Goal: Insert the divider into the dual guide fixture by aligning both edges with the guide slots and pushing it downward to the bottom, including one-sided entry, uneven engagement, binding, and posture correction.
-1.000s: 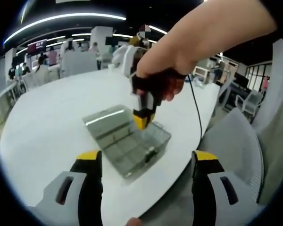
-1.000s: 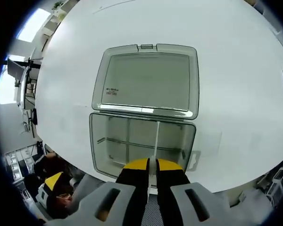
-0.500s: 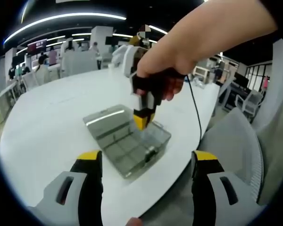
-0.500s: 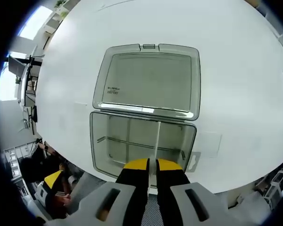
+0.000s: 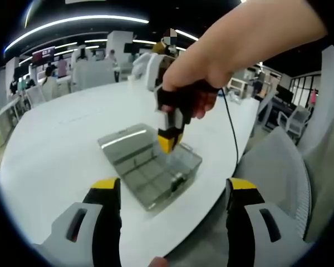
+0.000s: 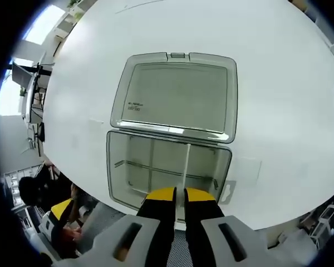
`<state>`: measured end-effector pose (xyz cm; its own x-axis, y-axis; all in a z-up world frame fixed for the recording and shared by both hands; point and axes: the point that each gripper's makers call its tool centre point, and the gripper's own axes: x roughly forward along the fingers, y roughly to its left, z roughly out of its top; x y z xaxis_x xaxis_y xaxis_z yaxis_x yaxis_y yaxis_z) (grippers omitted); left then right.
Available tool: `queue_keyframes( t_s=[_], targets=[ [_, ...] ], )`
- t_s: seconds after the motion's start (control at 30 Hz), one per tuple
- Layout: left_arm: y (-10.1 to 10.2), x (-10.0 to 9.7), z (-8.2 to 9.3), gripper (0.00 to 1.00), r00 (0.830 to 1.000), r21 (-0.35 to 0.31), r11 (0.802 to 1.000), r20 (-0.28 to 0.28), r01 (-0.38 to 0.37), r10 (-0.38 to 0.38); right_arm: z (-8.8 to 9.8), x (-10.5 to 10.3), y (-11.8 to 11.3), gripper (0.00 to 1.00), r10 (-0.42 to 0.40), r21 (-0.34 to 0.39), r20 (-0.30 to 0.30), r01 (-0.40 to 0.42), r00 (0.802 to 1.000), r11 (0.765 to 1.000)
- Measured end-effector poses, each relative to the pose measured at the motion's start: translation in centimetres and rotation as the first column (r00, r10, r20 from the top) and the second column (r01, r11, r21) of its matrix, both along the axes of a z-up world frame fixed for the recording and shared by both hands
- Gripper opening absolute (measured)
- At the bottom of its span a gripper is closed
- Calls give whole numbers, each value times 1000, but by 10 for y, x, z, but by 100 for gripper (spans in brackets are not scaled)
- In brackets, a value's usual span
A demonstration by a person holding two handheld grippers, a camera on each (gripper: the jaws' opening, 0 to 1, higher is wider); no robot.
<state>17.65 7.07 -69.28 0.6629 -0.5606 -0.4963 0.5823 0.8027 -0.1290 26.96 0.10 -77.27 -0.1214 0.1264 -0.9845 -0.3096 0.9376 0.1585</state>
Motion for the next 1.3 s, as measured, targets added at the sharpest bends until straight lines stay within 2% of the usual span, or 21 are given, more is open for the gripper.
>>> queue_keyframes(
  t_s=[0.27,0.73,1.3],
  targets=[
    [0,0,0,75,1000,2,1000,0,0,0,4,-5,-1,0,13,-3,2,-13,1000,1000],
    [0,0,-1,75,1000,4,1000,-1,0,0,0,-4,-1,0,3,-1,17,-3,1000,1000],
    [0,0,-1,74,1000,1,1000,-1,-1,1,0,-10,2,0,-11,-14,60,12,998,1000]
  ],
)
